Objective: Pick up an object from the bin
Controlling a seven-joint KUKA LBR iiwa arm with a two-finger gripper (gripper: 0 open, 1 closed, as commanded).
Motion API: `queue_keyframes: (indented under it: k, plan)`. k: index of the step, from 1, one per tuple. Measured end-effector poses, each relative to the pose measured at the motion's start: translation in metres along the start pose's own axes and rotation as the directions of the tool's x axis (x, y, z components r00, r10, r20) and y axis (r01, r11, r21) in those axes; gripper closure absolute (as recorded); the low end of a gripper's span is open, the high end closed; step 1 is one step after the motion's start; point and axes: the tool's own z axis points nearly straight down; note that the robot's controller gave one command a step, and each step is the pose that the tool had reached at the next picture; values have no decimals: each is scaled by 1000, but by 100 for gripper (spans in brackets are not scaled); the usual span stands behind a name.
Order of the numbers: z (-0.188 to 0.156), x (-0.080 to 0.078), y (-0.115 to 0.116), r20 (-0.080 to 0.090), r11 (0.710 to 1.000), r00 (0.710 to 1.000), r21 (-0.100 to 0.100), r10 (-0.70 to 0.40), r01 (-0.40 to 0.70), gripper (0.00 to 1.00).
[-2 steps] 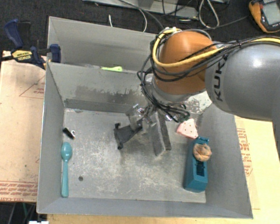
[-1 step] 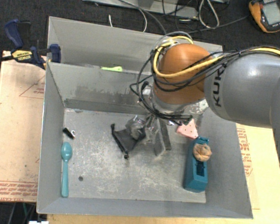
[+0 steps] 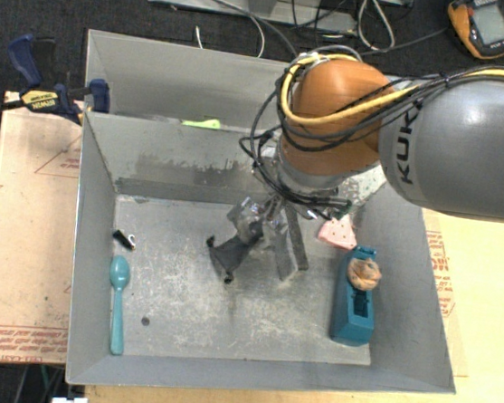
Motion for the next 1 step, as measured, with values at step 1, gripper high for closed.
queue_keyframes:
  k: [1]
  plan:
    - [-50,4,-8,1,996,996,2,-87,87,100]
